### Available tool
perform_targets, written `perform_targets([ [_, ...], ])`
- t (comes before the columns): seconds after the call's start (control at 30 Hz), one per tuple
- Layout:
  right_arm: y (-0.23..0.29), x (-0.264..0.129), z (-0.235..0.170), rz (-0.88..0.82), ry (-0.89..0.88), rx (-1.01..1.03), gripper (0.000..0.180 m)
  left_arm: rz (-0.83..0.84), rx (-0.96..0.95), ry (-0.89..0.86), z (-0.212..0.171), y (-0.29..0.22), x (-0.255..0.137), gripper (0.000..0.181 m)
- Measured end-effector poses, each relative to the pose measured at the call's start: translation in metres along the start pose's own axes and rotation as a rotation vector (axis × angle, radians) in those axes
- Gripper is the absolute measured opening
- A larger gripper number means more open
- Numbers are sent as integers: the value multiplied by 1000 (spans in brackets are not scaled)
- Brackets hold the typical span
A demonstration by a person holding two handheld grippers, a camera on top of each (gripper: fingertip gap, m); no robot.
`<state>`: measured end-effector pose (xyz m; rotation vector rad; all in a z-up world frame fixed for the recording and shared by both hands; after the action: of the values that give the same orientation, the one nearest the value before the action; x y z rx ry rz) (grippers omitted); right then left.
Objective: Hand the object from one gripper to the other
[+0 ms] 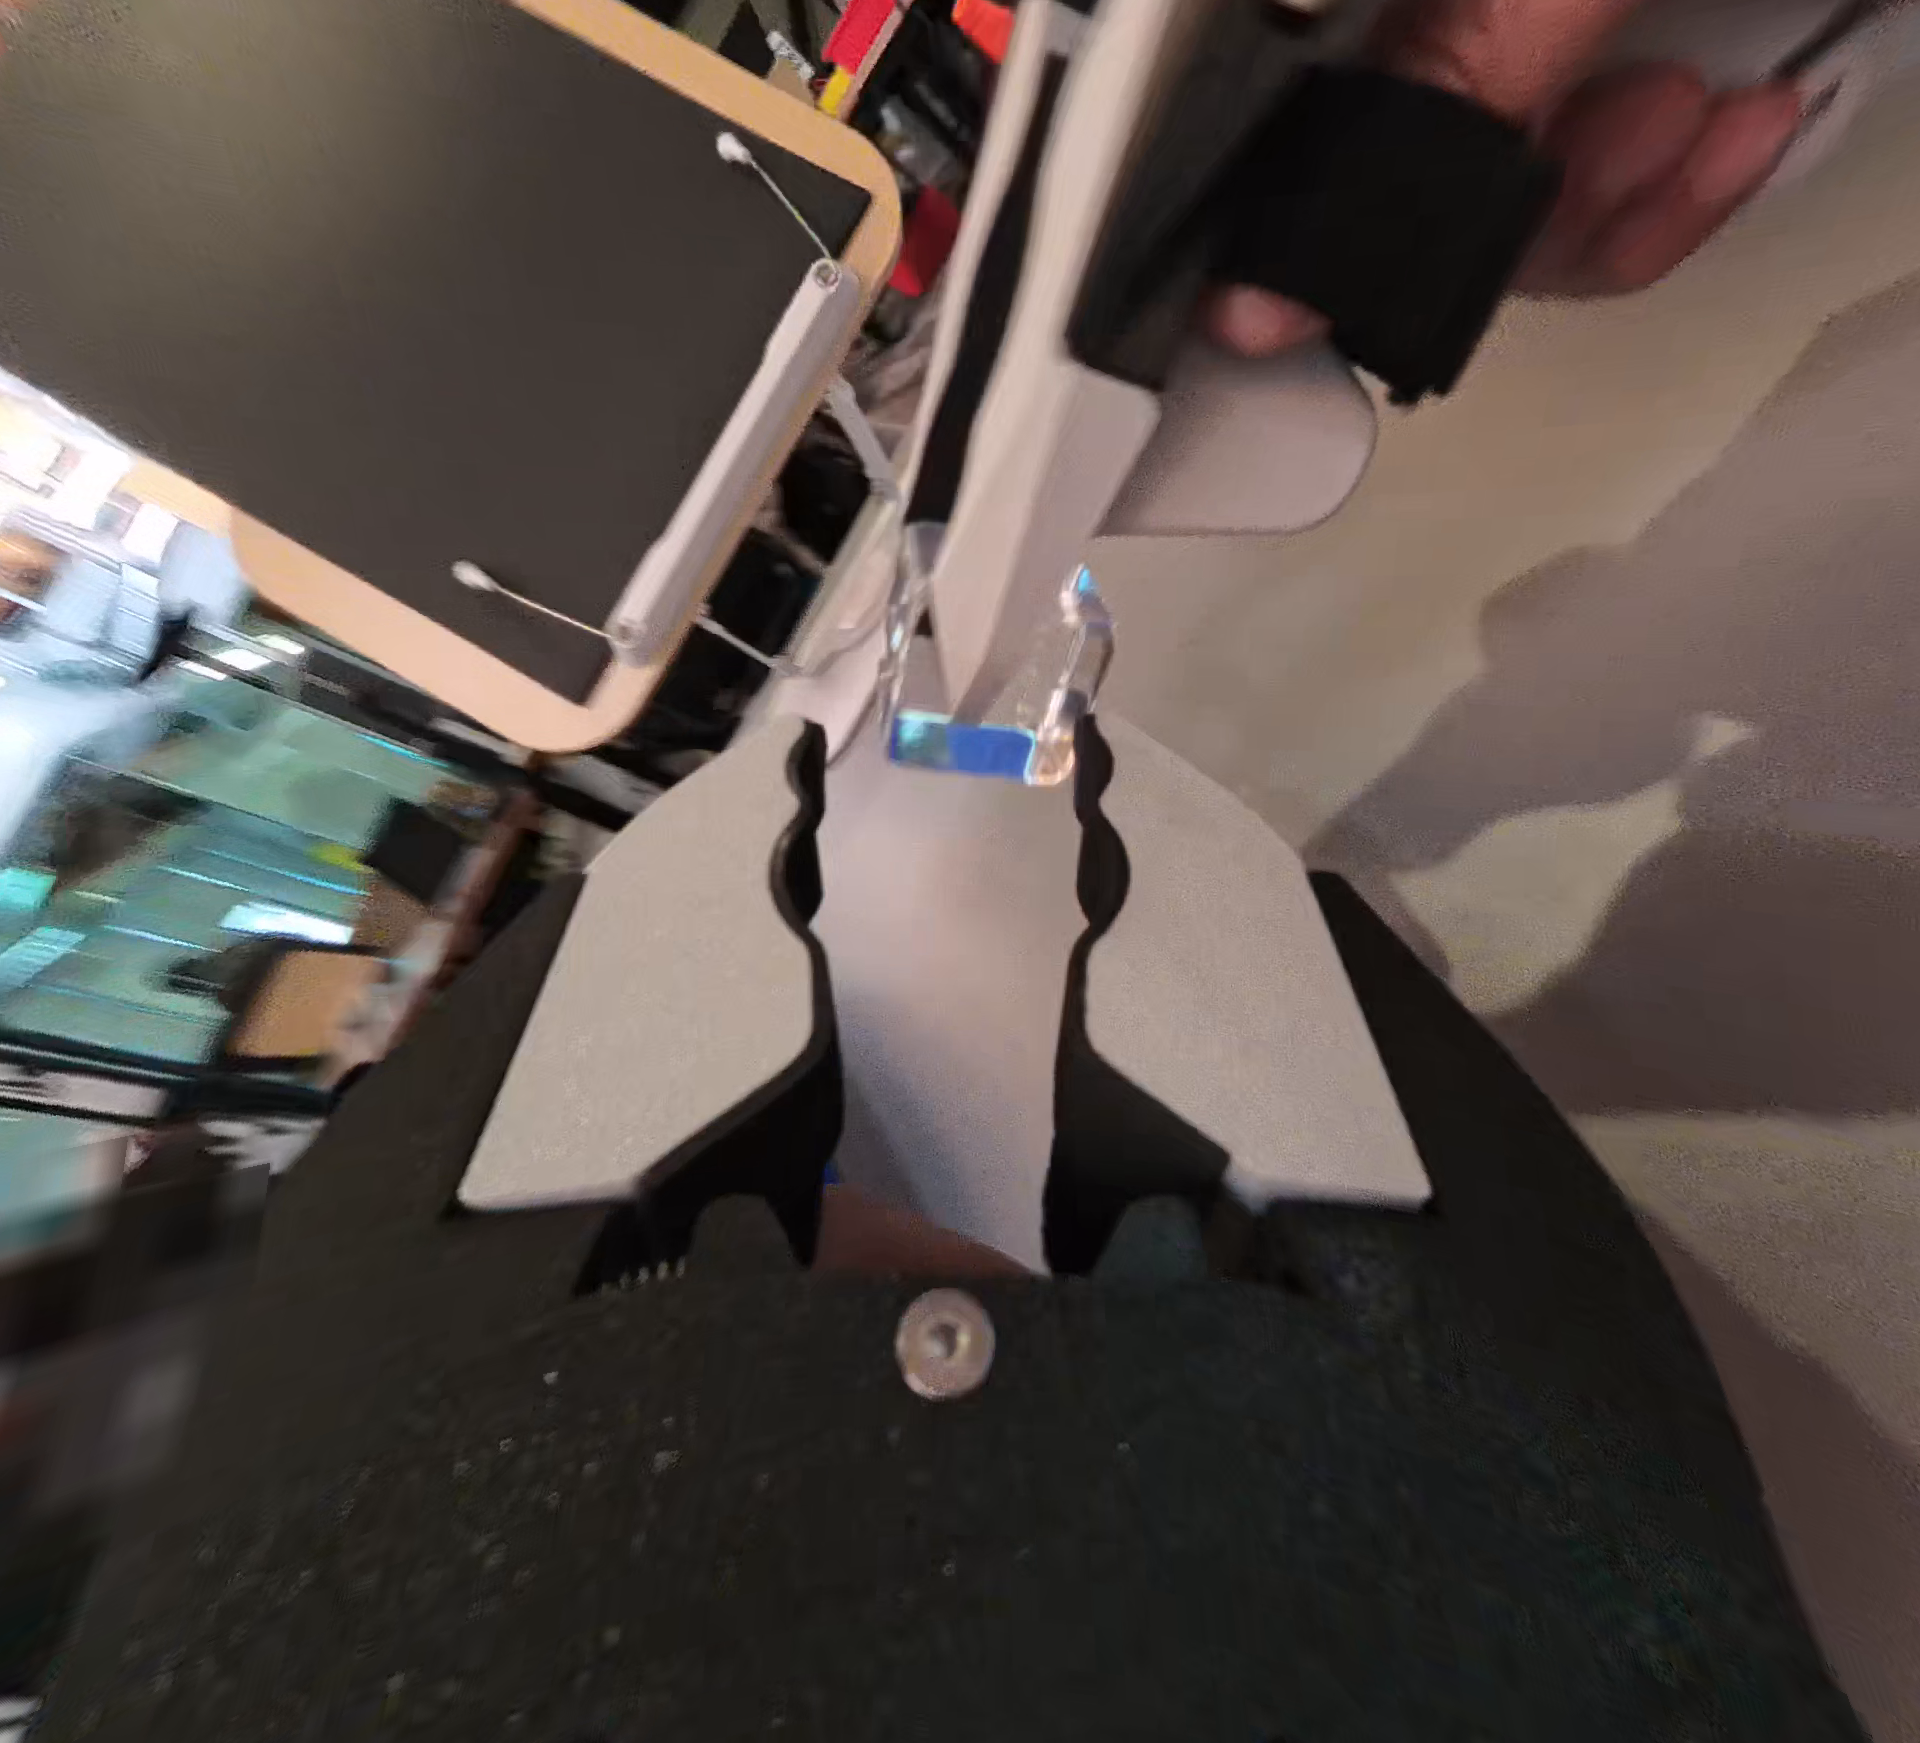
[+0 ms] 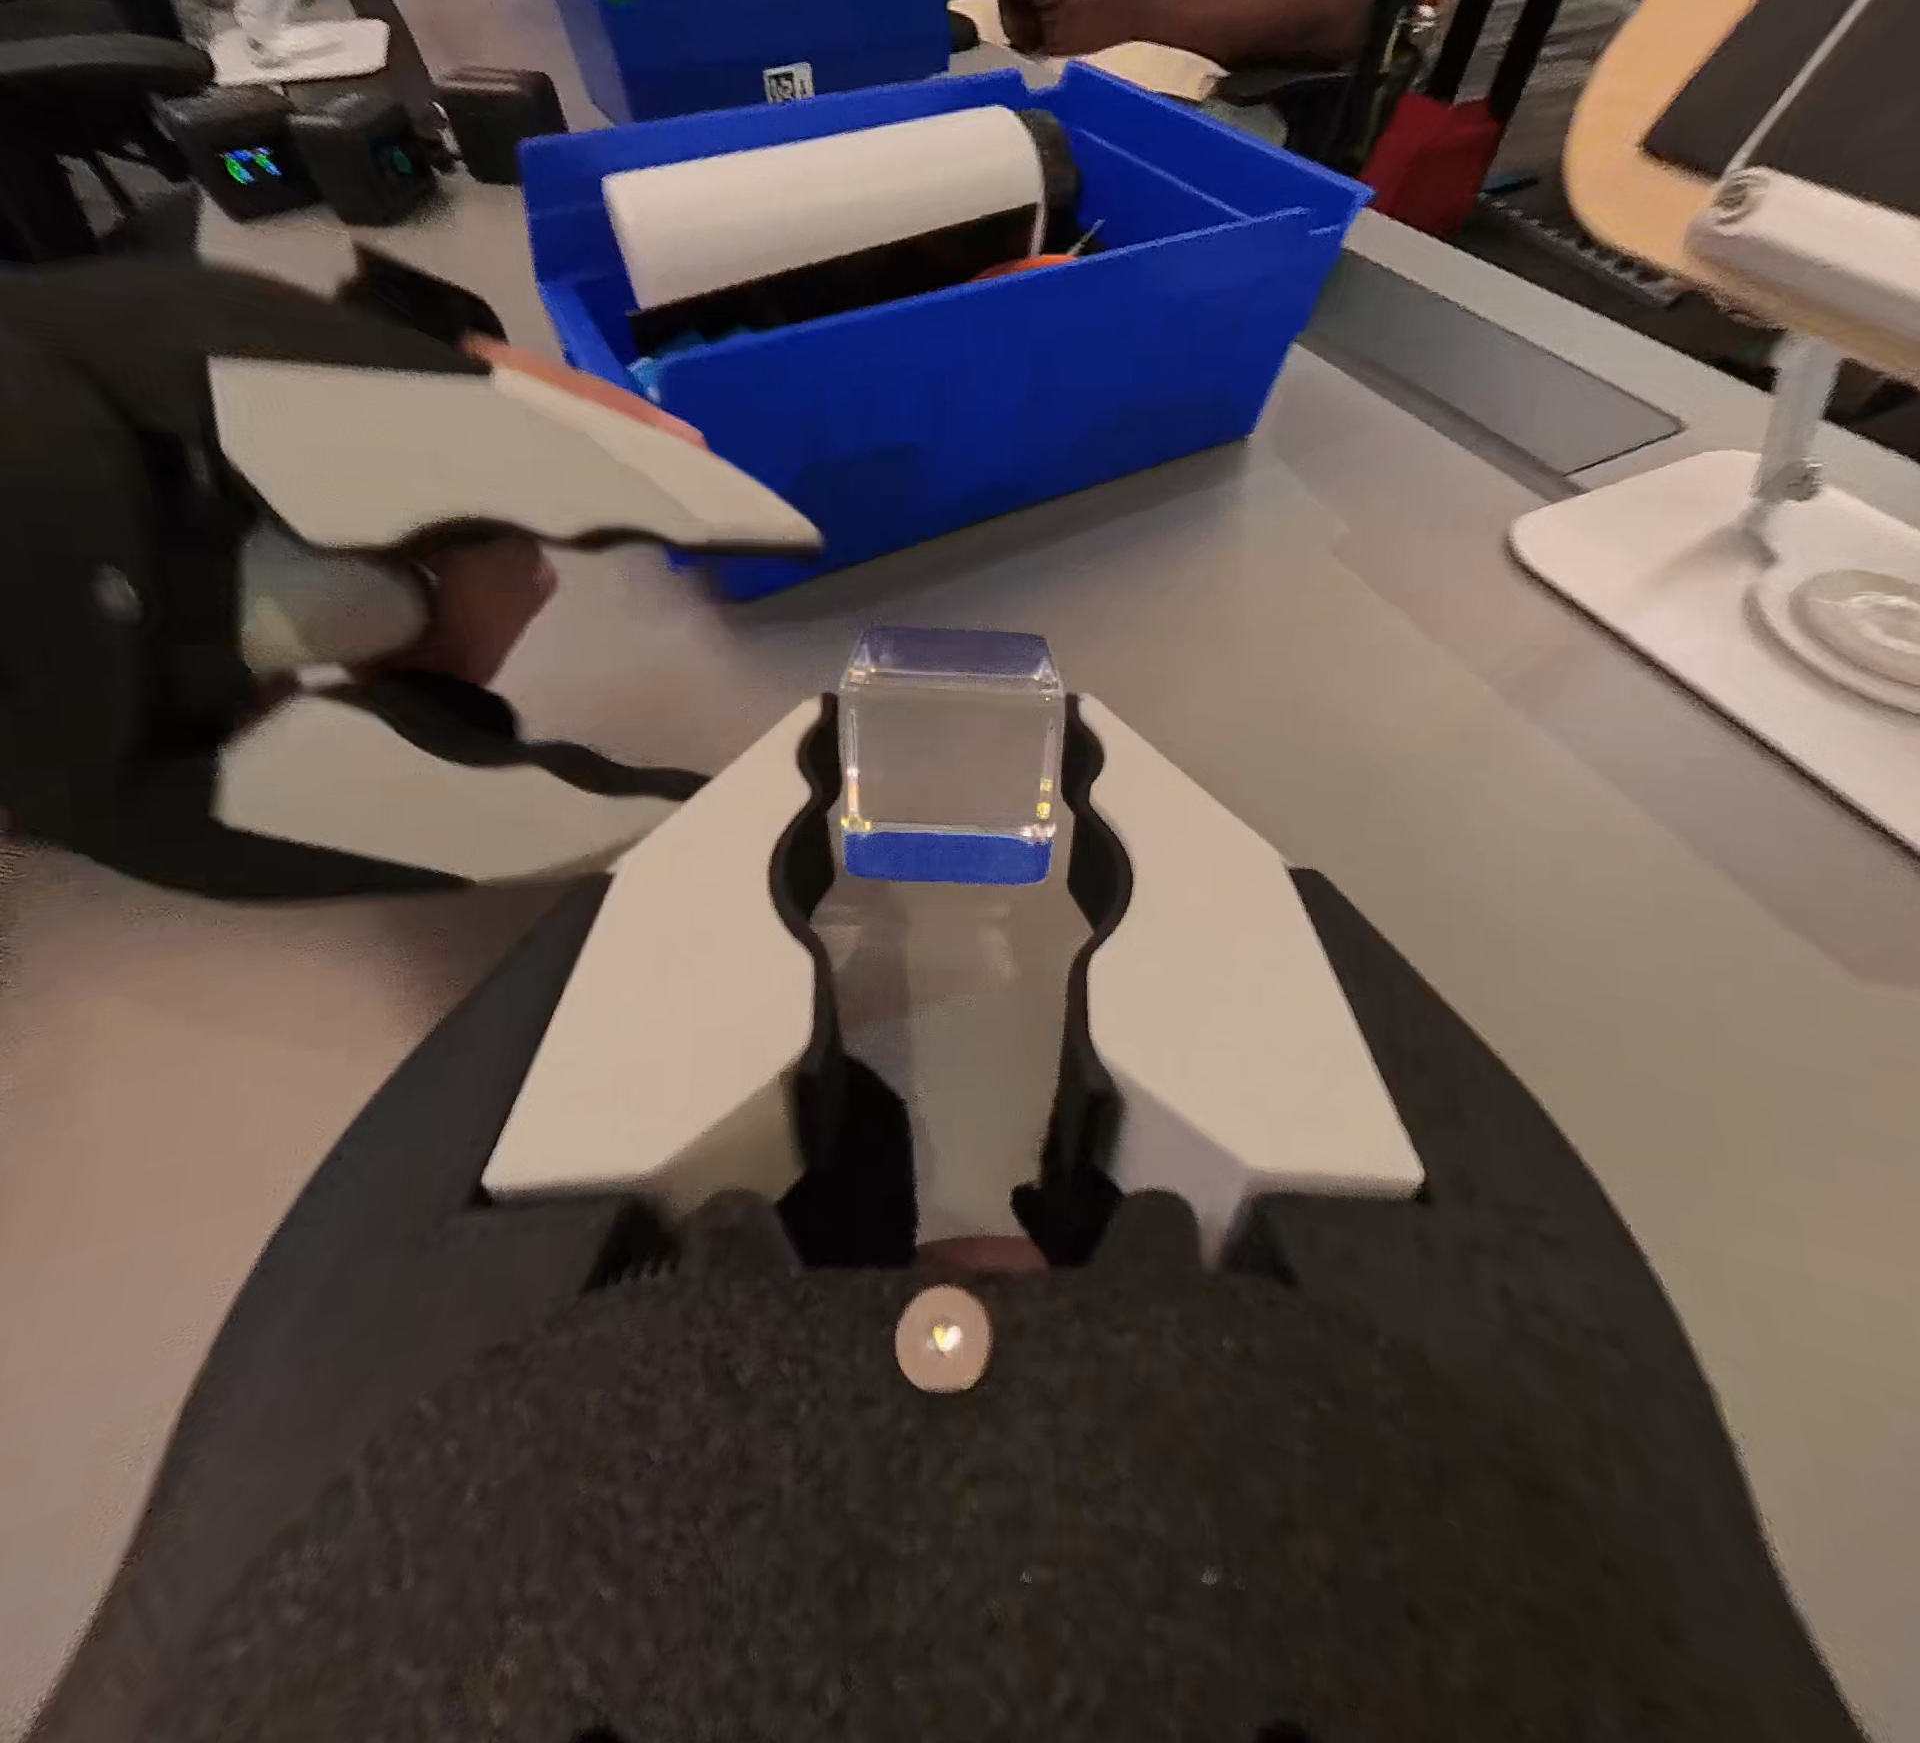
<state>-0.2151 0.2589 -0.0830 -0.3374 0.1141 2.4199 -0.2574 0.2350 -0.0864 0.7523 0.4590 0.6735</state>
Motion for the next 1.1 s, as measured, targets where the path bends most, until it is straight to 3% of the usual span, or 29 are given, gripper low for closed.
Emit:
perform_targets([
  [0.07, -10, -9, 5, -40, -47, -124, 41, -83, -245, 1, -4, 2, 1, 51],
  [0.2, -13, -21, 11, -194, -37, -582, 42, -312, -803, 10, -9, 2, 4, 61],
  [0.3, -2, -15, 4, -228, 0, -757, 42, -347, -994, -50, -3, 13, 2, 62],
  [0.5, 23, 4, -6, -285, 103, -1031, 42, -361, -869, -19, 3, 2, 0, 63],
  [0.63, 36, 8, -7, -317, 131, -1153, 43, -337, -817, 16, -1, -3, 3, 55],
  [0.67, 38, 8, -7, -320, 128, -1170, 43, -321, -803, 25, -4, -2, 4, 46],
  [0.93, 41, 4, -2, -398, -4, -1242, 42, -337, -818, 27, -5, 6, 2, 41],
  [1.03, 36, -5, 1, -343, -40, -1143, 46, -323, -849, 27, -11, 14, 0, 41],
  [1.1, 28, -12, 4, -259, -88, -949, 50, -334, -926, -3, -14, 22, -2, 41],
])
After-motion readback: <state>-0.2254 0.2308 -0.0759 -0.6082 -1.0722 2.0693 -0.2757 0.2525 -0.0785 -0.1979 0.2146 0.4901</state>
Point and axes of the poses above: each gripper's, where its closed fingertips meet, x out along the fingers, z out of its top, y = z × x across the jaws, the point moved 2 cm from there along -x, back along the fingers, and after that the axes turned 4 degrees about -y, right-handed, at the moved point
